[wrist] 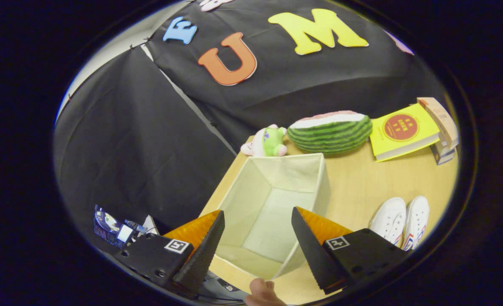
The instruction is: Open the storage box then place both shoes into the box .Put the left shoe in first, then the right shoe, with the right side of both shoes facing outward in a uniform manner.
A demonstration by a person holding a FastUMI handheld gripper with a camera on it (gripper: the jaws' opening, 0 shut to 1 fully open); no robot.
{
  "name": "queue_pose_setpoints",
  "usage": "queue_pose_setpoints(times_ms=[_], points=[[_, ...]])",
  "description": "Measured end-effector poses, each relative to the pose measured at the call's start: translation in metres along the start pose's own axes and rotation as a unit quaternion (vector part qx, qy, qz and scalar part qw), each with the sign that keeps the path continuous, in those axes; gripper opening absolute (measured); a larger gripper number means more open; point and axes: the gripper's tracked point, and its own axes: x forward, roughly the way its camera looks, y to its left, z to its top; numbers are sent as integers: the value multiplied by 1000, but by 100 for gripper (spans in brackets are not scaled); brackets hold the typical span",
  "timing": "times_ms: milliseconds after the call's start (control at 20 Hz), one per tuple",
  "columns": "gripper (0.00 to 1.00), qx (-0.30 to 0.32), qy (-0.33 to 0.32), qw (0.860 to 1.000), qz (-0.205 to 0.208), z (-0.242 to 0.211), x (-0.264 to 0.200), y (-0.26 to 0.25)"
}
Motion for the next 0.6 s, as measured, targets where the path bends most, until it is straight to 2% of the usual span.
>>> queue_pose_setpoints(times_ms=[150,350,500,600], points=[[100,-4,17,999,-28,-10,-19,-36],[100,-15,28,995,-94,-27,-44,-101],[100,-38,81,982,-167,-59,-61,-152],[100,-47,117,968,-218,-77,-71,-185]])
